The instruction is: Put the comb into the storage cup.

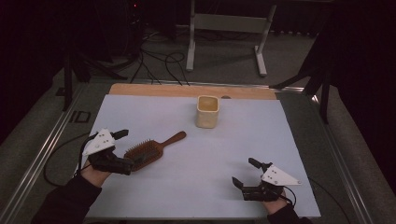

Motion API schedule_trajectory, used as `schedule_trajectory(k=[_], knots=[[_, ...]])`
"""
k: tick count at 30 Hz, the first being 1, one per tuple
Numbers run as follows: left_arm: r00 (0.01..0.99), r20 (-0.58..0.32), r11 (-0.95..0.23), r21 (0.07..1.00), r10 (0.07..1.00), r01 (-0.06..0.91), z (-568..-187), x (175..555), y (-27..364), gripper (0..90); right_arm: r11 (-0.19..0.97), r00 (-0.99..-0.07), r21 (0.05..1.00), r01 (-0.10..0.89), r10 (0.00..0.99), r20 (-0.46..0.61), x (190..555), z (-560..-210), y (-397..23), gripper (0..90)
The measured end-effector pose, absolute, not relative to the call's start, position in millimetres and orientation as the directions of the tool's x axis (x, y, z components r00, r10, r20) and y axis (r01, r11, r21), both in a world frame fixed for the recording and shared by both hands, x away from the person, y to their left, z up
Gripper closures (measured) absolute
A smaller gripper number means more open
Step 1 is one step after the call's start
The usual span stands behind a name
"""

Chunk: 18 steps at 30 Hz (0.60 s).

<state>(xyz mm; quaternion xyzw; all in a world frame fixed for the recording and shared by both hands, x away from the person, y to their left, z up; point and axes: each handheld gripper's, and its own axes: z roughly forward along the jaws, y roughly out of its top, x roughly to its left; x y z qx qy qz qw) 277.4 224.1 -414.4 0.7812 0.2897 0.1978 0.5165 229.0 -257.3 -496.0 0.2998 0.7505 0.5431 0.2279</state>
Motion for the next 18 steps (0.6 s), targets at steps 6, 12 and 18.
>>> schedule_trajectory(k=[6, 12, 18], knots=[[0.766, -0.006, -0.306, 0.915, 0.642, 0.264, -408.4, 290.0, 214.2, 0.1, 0.230, -0.717, 0.951, 0.205, 0.697, -0.013, 229.1, -496.2, -257.0, 8.7], [0.770, -0.034, -0.297, 0.911, 0.637, 0.286, -407.1, 303.8, 202.9, 0.1, 0.228, -0.717, 0.952, 0.204, 0.697, -0.013, 229.0, -496.1, -257.4, 8.7], [0.771, -0.048, -0.306, 0.901, 0.635, 0.308, -408.3, 314.2, 189.5, 0.1, 0.228, -0.720, 0.952, 0.203, 0.694, -0.012, 228.9, -496.4, -257.4, 8.7]])
